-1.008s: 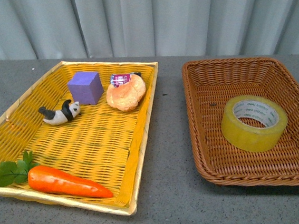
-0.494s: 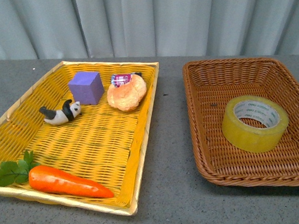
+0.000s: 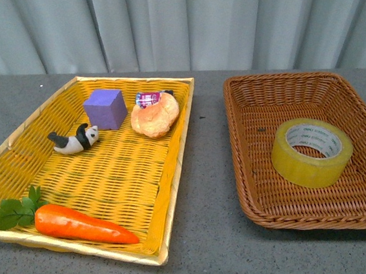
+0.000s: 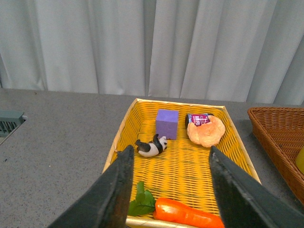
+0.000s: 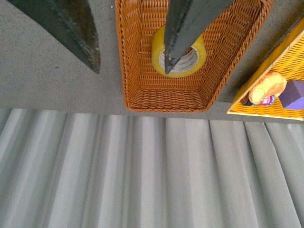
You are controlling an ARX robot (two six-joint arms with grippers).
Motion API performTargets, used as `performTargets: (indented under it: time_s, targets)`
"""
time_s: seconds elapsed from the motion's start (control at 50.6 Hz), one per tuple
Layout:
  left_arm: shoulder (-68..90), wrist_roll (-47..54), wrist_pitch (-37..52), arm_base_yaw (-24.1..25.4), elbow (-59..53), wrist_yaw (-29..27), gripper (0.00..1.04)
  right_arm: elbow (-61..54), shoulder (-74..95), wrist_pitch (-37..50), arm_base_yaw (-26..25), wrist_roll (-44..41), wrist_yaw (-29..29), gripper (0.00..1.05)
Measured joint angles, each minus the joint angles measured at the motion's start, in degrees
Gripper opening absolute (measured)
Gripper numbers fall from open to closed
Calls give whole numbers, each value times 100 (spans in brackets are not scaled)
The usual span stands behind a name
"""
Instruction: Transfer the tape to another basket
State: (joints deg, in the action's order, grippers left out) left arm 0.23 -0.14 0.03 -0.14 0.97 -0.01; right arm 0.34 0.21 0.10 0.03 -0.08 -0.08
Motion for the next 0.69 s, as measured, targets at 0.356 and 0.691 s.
performTargets:
  time_s: [0.356, 0.691]
  targets:
    - [0, 2, 0, 0, 0, 0, 98, 0, 0, 0, 0, 7, 0, 98]
    - [0, 2, 0, 0, 0, 2, 98, 0, 0, 0, 0, 4, 0, 96]
